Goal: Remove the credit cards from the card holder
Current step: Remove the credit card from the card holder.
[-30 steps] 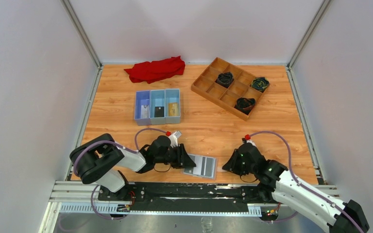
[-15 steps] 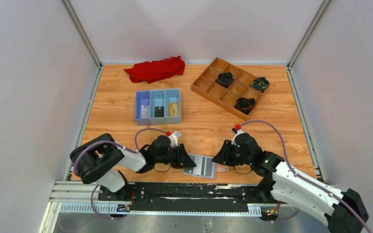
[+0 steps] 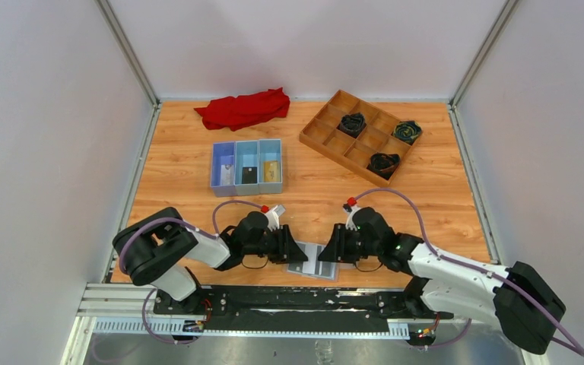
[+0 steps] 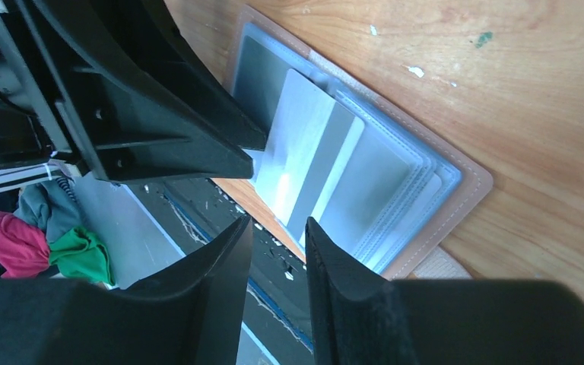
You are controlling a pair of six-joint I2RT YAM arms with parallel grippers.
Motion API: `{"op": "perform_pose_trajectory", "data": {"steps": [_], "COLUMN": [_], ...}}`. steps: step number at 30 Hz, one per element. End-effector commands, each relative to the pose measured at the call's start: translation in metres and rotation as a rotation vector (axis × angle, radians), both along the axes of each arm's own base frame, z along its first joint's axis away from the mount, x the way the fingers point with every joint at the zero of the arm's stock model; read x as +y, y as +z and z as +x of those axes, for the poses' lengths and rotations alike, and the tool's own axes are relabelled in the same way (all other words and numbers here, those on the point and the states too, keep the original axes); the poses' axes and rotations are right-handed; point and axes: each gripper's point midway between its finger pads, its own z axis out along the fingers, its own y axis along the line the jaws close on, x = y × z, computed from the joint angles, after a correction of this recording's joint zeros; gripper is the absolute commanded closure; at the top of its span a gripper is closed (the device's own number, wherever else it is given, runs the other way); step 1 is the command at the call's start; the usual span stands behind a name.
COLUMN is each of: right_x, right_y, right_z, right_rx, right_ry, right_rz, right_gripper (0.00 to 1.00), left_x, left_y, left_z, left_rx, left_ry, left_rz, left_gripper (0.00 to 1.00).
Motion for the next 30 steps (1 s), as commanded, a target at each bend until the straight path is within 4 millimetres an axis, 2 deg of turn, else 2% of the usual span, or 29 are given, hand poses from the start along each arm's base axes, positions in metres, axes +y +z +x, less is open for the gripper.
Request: {"op": "perform_pose_trajectory", "data": {"steps": [1, 7, 16, 23, 27, 30], "right_x": [-0.006, -0.005, -0.004, -0.004, -0.004, -0.003], "right_y": [-0.019, -0.04, -0.048, -0.053, -0.054, -0.055], "right_z": [-0.009, -0.014, -0.016, -0.017, -0.017, -0.017], "right_rx": [0.027, 0.08, 0.109, 0.126, 0.129, 0.133], "right_ry": [0.007, 0.019, 0.021, 0.017, 0.02, 0.02], "right_rz": [-0.03, -0.042, -0.06, -0.07, -0.073, -0.077], "right_gripper": [0.63, 0.62, 0.63, 0.63, 0.63, 0.63], "left_x": [0.006, 0.008, 0.015, 0.012, 0.003, 0.001], "left_y": [-0.012, -0.014, -0.018, -0.016, -0.006, -0.005], "left_z": [0.001, 0.001, 0.002, 0.001, -0.001, -0.001], "left_rx": [0.013, 0.016, 0.012, 0.006, -0.008, -0.004], "left_ry": [0.015, 0.017, 0.038, 0.013, -0.026, -0.033], "left_rz": [0.043, 0.049, 0.063, 0.051, 0.002, -0.014], "left_gripper": [0.64, 0.63, 0.63, 0.63, 0.67, 0.78]}}
